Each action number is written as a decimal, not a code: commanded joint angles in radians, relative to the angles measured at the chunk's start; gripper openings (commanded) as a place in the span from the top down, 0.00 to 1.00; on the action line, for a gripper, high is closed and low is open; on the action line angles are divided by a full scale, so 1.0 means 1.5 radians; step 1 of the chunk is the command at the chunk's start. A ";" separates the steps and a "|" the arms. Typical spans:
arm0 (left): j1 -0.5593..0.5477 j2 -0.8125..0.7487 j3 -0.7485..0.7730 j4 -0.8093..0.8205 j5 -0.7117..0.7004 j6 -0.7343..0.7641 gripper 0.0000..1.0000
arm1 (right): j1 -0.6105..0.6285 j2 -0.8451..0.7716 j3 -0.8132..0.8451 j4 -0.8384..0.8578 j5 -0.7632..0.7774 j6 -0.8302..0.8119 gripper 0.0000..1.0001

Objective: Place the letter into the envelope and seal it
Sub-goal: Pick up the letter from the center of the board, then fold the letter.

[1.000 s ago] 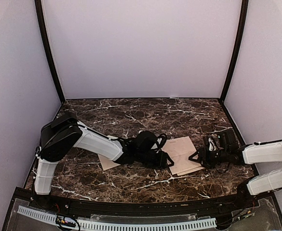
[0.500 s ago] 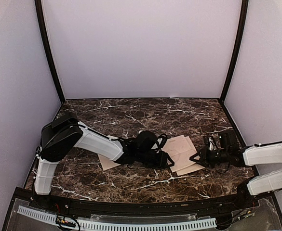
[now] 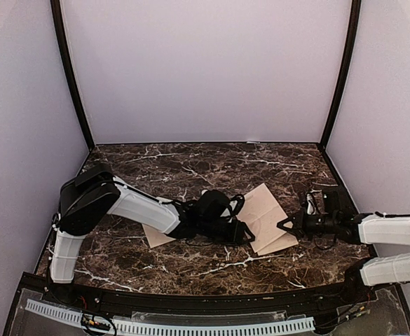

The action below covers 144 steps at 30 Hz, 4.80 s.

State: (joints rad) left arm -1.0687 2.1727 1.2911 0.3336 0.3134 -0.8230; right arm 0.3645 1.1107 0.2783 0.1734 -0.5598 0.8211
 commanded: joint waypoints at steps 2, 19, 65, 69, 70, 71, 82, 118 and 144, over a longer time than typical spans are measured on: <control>0.003 -0.089 0.003 -0.049 -0.046 0.054 0.49 | -0.005 -0.052 -0.003 0.000 0.002 -0.008 1.00; 0.052 -0.437 -0.172 -0.133 -0.070 0.158 0.14 | 0.011 -0.120 0.154 -0.132 -0.103 -0.171 1.00; 0.169 -0.711 -0.275 -0.192 0.192 0.277 0.12 | 0.344 0.001 0.462 -0.268 -0.274 -0.403 1.00; 0.169 -0.710 -0.268 -0.212 0.133 0.283 0.08 | 0.345 -0.003 0.464 -0.268 -0.280 -0.404 1.00; 0.169 -0.711 -0.266 -0.215 0.125 0.283 0.07 | 0.346 -0.006 0.464 -0.267 -0.282 -0.402 1.00; 0.169 -0.712 -0.265 -0.217 0.111 0.282 0.07 | 0.346 -0.008 0.463 -0.265 -0.284 -0.402 1.00; 0.169 -0.677 -0.246 -0.199 0.250 0.265 0.01 | 0.346 -0.015 0.451 -0.237 -0.303 -0.399 1.00; 0.169 -0.778 -0.381 0.098 0.166 0.142 1.00 | 0.347 -0.012 0.318 0.099 -0.069 -0.170 0.34; 0.169 -0.759 -0.365 0.109 0.156 0.137 1.00 | 0.348 0.017 0.255 0.320 0.013 -0.087 0.94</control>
State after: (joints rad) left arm -0.8154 1.0397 0.7265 0.4778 0.5560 -0.6147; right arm 0.8799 1.1465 0.6666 0.6003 -0.5526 0.6971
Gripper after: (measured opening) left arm 0.004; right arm 0.108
